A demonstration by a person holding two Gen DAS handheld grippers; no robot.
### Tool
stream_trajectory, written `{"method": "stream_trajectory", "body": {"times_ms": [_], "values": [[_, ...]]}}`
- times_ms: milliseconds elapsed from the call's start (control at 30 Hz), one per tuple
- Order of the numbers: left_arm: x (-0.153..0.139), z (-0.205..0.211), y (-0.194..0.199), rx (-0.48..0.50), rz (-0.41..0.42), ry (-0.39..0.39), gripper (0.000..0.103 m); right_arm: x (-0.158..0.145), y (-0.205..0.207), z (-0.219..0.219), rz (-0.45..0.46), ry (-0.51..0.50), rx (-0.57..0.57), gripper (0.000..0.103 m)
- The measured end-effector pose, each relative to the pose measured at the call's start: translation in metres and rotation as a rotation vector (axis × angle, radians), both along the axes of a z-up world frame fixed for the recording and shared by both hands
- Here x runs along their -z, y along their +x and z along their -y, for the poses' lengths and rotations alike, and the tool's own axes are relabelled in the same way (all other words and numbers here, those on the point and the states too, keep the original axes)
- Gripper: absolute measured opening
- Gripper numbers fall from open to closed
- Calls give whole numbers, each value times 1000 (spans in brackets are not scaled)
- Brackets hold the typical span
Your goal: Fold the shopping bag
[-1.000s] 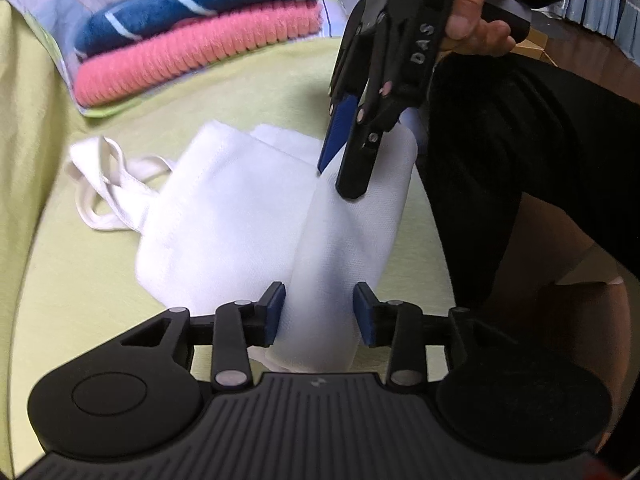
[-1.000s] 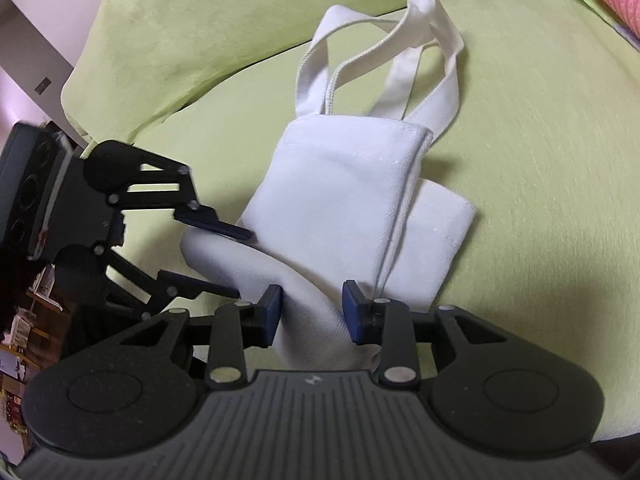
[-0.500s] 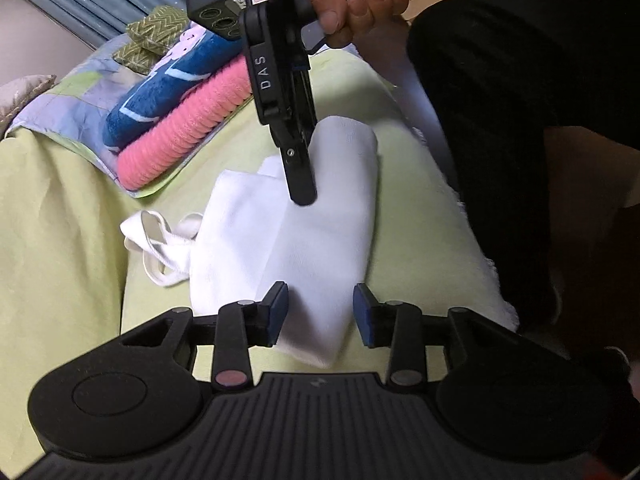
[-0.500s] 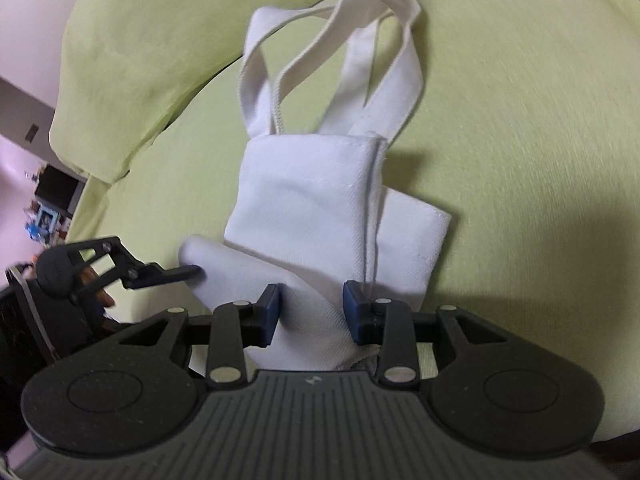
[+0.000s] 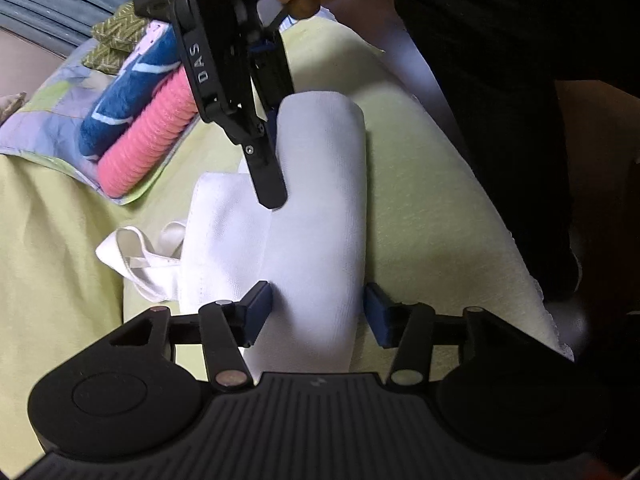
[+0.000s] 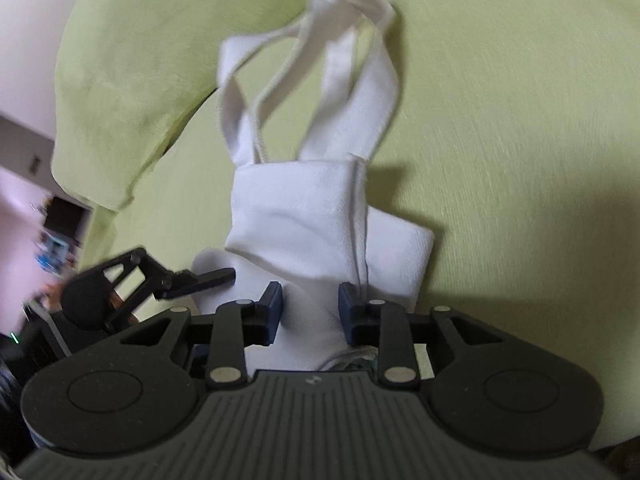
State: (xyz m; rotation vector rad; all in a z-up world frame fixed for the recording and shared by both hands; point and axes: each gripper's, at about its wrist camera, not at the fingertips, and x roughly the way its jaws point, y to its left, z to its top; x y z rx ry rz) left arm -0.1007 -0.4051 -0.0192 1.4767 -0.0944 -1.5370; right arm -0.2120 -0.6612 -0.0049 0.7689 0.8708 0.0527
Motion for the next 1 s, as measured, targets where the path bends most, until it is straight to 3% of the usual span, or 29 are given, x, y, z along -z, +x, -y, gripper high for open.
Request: {"method": "stream_trajectory", "body": {"times_ms": [100, 200, 333, 433, 600, 833, 1000], "values": [[-1, 2, 1, -4, -7, 8, 54, -31, -14, -39, 76, -348, -60, 33], [-3, 3, 3, -7, -14, 16, 54, -49, -34, -94, 163, -713, -220, 33], [-4, 6, 4, -12, -23, 26, 54, -40, -49, -155, 212, -1077, -465, 44], [-5, 6, 5, -13, -27, 26, 54, -17, -40, -184, 193, -1287, -592, 45], [-5, 5, 5, -15, -32, 29, 54, 6, -25, -192, 159, -1441, -639, 46], [-6, 6, 9, -20, -58, 29, 55, 29, -10, -194, 107, -1528, -684, 48], [-7, 7, 12, -23, -74, 30, 55, 32, -5, -189, 105, -1504, -665, 48]]}}
